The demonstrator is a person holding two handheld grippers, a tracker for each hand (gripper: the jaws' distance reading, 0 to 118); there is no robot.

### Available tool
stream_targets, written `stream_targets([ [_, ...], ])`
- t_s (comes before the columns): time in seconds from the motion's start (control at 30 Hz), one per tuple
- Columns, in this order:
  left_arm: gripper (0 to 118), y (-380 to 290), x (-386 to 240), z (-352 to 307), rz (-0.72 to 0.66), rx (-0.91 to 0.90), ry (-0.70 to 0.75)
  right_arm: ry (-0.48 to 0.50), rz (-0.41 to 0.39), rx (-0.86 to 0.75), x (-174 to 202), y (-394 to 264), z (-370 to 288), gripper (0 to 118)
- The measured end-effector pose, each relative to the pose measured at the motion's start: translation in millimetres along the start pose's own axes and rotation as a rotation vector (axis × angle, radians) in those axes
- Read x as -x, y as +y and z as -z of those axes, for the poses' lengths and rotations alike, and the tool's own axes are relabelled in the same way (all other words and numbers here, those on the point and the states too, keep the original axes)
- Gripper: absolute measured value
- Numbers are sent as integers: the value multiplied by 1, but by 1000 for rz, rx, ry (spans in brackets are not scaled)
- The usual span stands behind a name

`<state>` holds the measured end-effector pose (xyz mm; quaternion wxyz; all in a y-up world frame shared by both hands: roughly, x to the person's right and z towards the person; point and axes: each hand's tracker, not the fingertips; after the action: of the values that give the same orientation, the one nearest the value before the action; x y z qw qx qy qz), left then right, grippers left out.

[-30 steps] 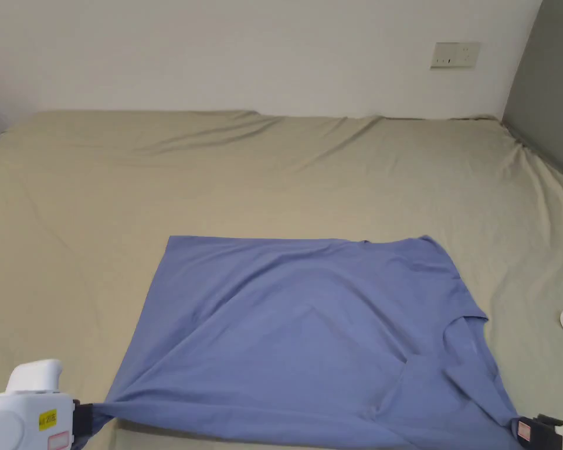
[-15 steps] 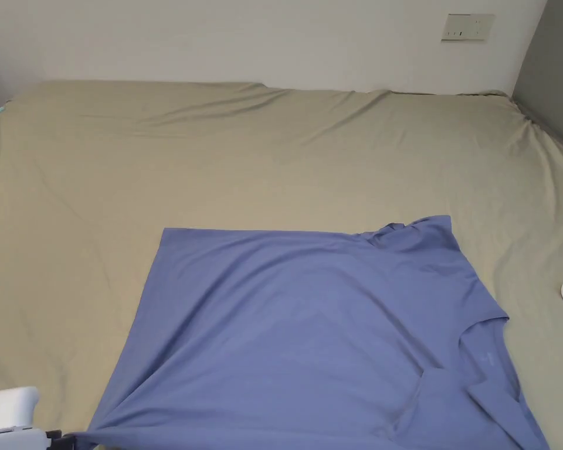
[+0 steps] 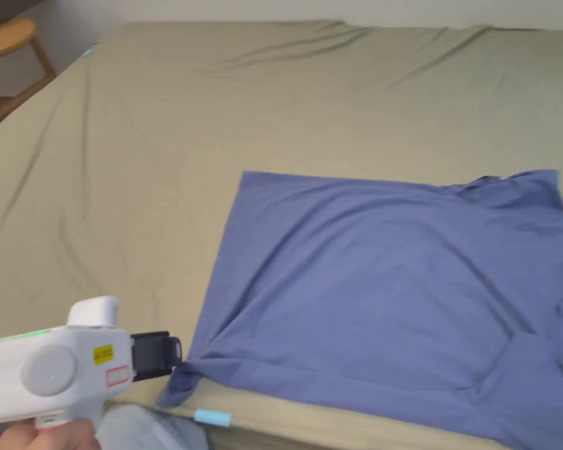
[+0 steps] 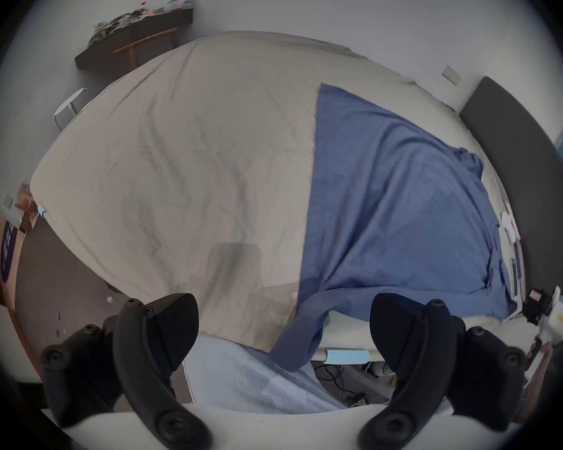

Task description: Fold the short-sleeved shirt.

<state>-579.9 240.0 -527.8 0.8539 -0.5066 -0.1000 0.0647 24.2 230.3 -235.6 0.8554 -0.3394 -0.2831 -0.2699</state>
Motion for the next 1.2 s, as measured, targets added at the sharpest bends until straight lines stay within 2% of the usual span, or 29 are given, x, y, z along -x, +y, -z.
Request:
stream_targets([
  [0.03, 3, 1, 3, 10, 0, 5, -39, -37, 1, -2, 2, -1, 1, 0],
  [0.07, 0, 1, 4, 13, -4, 17, -45, -50, 6, -12, 5, -5, 1, 0],
  [0.1, 0, -2, 3, 12, -20, 4, -55, -25, 5, -2, 3, -4, 1, 0],
  [0.13, 0, -2, 3, 13, 22, 32, -39, 11, 1, 24, 3, -5, 2, 0],
  [0.2, 2, -6, -7, 8, 29, 43, -54, -35, 1, 11, 12, -10, 3, 0],
  [0.23, 47, -7, -9, 11, 35, 64, -78, -40, -14, 19, 12, -12, 4, 0],
  [0.27, 100, -9, -13, 15, 36, 73, -78, -42, -17, 21, 12, -14, 5, 0],
  [0.3, 118, -9, -19, 20, 43, 104, -68, -41, -17, 26, 11, -15, 6, 0],
  [0.33, 112, -12, -24, 29, 65, 158, -60, -45, -3, 31, 7, -11, 12, 0],
  [0.37, 112, -12, -28, 31, 62, 108, -141, -44, 4, 38, 6, -12, 12, 0],
  [0.4, 112, -13, -29, 35, 111, 147, -69, -42, 2, 42, 6, -14, 13, 0],
  [0.47, 111, -19, -26, 56, 154, 183, -19, -63, 2, 43, 8, -12, 10, 0],
  [0.5, 106, -19, -26, 61, 161, 171, -4, -64, -1, 48, 7, -13, 11, 0],
  [0.53, 69, -15, -24, 64, 165, 158, -5, -65, -7, 55, 7, -13, 12, 0],
  [0.57, 13, -17, -30, 57, 160, 134, -2, -77, -14, 57, 7, -15, 12, 0],
  [0.6, 0, -16, -28, 57, 160, 129, 25, -88, -25, 60, 7, -12, 16, 0],
  [0.73, 0, -9, -32, 44, 126, 129, -12, -125, -149, 62, 8, -16, 18, 1],
  [0.77, 0, -8, -32, 44, 131, 133, -4, -137, -180, 87, 10, -17, 22, 19],
  [0.8, 0, -6, -32, 44, 143, 106, 11, -142, -207, 113, 13, -19, 26, 61],
  [0.83, 0, -1, -38, 47, 139, 103, 12, -110, -215, 142, 13, -23, 33, 110],
  [0.87, 0, 0, -39, 48, 135, 103, 7, -53, -220, 176, 15, -22, 38, 118],
  [1.0, 0, -1, -45, 45, 135, 123, 0, -57, -287, 256, 30, -29, 54, 118],
  [1.03, 0, 0, -46, 46, 133, 122, 8, -83, -293, 275, 31, -31, 60, 114],
  [1.07, 0, 0, -46, 47, 126, 129, 2, -86, -291, 275, 32, -32, 64, 94],
  [1.13, 0, 5, -34, 52, 115, 128, 3, -72, -301, 280, 23, -35, 66, 10],
  [1.2, 0, 7, -31, 52, 102, 133, 1, -49, -273, 244, 21, -38, 62, 10],
])
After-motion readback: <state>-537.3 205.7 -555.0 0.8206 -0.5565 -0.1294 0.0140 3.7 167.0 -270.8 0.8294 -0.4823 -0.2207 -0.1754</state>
